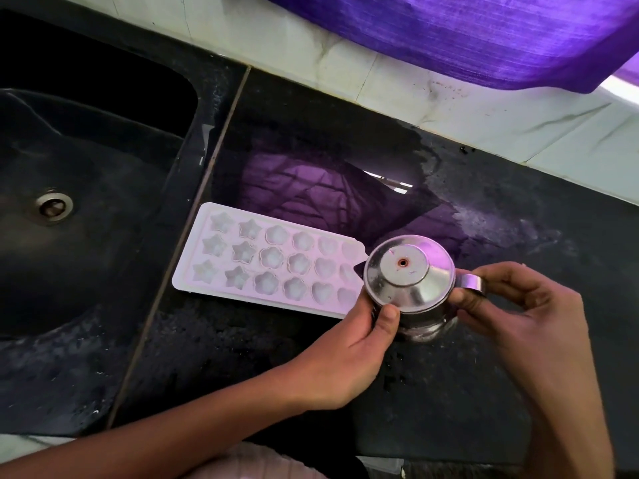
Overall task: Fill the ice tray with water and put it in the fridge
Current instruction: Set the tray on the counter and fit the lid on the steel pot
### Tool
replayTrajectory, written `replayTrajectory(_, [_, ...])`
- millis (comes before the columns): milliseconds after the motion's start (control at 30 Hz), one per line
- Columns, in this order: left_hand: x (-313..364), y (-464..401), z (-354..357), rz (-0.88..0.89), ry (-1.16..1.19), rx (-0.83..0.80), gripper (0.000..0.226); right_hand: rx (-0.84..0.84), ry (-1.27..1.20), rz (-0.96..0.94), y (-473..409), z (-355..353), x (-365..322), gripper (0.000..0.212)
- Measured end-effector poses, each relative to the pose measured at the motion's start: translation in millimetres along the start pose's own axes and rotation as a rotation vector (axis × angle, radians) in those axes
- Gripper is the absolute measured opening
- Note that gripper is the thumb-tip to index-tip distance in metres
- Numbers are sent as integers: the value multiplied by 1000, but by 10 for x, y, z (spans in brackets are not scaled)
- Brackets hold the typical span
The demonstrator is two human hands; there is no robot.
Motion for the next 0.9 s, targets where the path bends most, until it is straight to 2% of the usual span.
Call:
replayTrajectory(333, [-62, 86, 52, -164, 52, -28, 50, -25, 168, 2, -12, 6, 30, 27])
replayTrajectory(900, [-18, 89, 67, -161, 62, -22, 51, -16, 149, -24, 32, -21, -2, 24])
Point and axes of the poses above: each hand's wrist, its own y-axis away from the middle knuckle, its own z-axis out of the palm, x = y × z, the point moved 1 cm from there along -y, towards the middle knuckle, and after that the axes turned 12 degrees about z, right-handed, at the moved point
